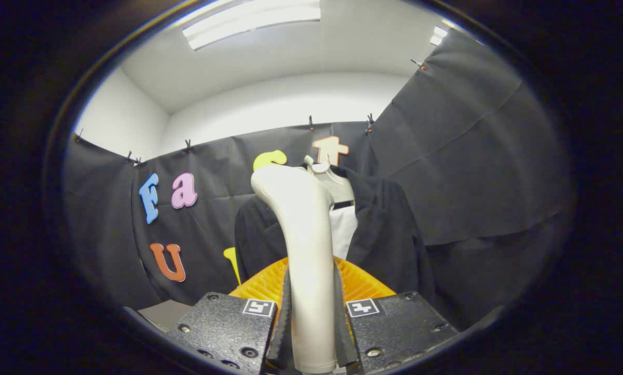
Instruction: Iron the clothes twice with a garment steamer, once on the left side and once on the right side.
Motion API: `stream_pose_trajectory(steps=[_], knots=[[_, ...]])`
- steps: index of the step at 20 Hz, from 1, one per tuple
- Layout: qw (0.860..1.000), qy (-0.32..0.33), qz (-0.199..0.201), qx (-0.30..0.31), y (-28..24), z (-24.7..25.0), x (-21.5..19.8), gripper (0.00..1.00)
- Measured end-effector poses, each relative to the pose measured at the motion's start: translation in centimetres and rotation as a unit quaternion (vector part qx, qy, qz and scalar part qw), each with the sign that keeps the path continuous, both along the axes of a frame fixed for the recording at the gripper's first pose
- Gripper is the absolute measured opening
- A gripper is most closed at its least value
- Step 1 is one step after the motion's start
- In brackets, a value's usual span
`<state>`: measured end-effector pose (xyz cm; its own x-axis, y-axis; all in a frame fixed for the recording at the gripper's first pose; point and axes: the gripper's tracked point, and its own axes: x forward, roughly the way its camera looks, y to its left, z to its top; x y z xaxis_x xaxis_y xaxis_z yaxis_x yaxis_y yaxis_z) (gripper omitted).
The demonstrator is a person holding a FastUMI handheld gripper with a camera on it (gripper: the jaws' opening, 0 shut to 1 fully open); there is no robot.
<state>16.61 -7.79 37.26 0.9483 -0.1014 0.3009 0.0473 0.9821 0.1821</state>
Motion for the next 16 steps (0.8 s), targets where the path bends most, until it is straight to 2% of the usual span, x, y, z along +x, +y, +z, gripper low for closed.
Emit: stream_pose_trajectory(steps=[5,10,13,16], knots=[[0.999,-0.045,0.0,-0.011,-0.2,3.8,1.8,0.37],[0.995,-0.084,-0.032,-0.053,0.6,6.2,3.6,0.37],[0.992,-0.089,-0.049,-0.075,1.4,6.5,5.0,0.37],[0.992,-0.074,-0.05,-0.086,2.7,5.8,6.6,0.37]])
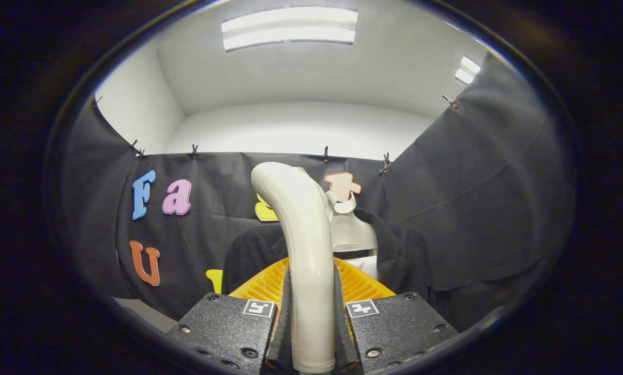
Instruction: Iron the clothes twice with a garment steamer, once on the left side and once on the right side.
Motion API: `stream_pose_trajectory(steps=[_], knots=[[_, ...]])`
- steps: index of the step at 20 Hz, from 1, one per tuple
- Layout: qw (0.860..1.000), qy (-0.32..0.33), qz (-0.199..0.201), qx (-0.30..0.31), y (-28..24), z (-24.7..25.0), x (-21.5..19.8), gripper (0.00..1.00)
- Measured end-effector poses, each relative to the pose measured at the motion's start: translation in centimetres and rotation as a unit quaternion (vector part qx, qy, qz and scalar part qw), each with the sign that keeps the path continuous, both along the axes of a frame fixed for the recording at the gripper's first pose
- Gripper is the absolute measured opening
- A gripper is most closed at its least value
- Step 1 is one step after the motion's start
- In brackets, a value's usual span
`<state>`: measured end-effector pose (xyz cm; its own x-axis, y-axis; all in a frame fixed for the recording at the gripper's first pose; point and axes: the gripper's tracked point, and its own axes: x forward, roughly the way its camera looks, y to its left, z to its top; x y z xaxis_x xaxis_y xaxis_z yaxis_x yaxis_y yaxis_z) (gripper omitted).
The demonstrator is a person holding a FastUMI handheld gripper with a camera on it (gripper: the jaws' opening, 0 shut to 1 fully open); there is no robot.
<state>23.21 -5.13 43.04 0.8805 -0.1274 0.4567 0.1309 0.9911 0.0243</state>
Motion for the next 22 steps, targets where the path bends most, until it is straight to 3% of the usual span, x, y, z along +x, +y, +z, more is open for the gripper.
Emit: stream_pose_trajectory(steps=[6,12,22], knots=[[0.999,0.034,-0.024,-0.024,1.3,-2.1,2.9,0.37],[0.996,0.056,-0.055,-0.029,0.8,-4.7,3.3,0.37],[0.993,0.098,-0.059,-0.026,0.2,-9.9,3.2,0.37]])
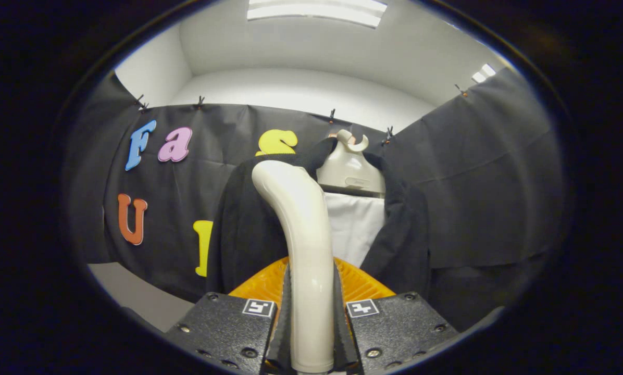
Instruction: Iron the clothes twice with a garment steamer, once on the left side and once on the right side.
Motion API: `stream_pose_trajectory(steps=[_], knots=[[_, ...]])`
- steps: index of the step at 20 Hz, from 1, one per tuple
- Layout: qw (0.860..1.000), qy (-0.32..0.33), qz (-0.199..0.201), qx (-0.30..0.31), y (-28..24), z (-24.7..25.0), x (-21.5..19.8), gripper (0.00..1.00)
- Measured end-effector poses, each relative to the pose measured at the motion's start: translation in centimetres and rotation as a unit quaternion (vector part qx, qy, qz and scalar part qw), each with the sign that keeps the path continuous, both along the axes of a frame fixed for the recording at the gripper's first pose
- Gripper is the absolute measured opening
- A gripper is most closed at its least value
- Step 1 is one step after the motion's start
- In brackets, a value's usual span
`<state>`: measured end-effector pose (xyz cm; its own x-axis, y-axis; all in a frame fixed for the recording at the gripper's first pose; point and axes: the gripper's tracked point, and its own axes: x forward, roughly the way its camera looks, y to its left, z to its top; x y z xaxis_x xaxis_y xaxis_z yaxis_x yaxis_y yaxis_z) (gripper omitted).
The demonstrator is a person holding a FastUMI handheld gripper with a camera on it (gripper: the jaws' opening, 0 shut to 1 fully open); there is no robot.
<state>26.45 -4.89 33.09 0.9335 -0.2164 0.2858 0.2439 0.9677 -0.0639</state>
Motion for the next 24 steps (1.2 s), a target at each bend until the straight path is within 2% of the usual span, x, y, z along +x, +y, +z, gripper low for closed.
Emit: stream_pose_trajectory(steps=[9,24], knots=[[0.999,0.052,-0.009,0.007,-0.2,-6.2,-0.6,0.37],[0.993,0.112,-0.044,0.012,-2.2,-13.4,-1.1,0.37]])
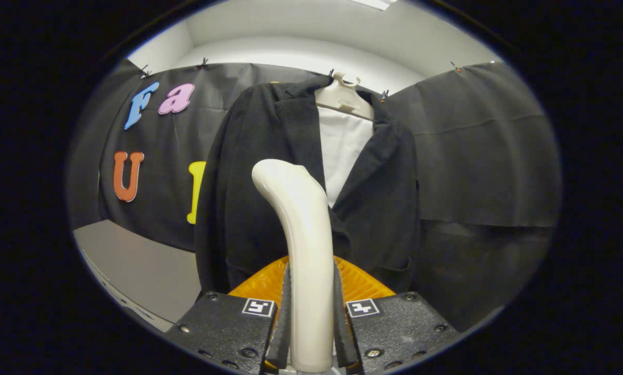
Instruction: Iron the clothes twice with a garment steamer, once on the left side and once on the right side.
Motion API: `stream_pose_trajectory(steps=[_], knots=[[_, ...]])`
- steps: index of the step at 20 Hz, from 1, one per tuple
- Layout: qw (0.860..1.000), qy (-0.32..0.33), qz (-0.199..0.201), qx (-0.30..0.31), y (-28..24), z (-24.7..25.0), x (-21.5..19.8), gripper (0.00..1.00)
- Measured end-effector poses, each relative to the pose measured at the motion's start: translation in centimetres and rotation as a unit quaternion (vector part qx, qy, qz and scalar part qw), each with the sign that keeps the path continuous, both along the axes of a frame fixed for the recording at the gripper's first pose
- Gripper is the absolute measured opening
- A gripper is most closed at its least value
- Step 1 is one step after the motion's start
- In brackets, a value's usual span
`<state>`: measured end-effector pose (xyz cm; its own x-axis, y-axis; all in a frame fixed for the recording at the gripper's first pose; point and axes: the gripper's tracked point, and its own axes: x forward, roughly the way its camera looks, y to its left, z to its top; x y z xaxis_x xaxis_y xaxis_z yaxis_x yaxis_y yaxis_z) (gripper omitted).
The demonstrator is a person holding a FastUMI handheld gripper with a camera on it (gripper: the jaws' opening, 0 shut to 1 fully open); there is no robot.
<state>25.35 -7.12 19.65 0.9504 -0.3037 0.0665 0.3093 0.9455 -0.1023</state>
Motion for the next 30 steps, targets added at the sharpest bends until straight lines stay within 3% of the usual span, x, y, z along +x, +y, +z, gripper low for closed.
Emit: stream_pose_trajectory(steps=[18,30], knots=[[0.994,0.104,-0.025,-0.004,-1.3,-10.7,-0.7,0.37],[0.982,0.184,-0.033,-0.006,-1.9,-18.8,-1.1,0.37]])
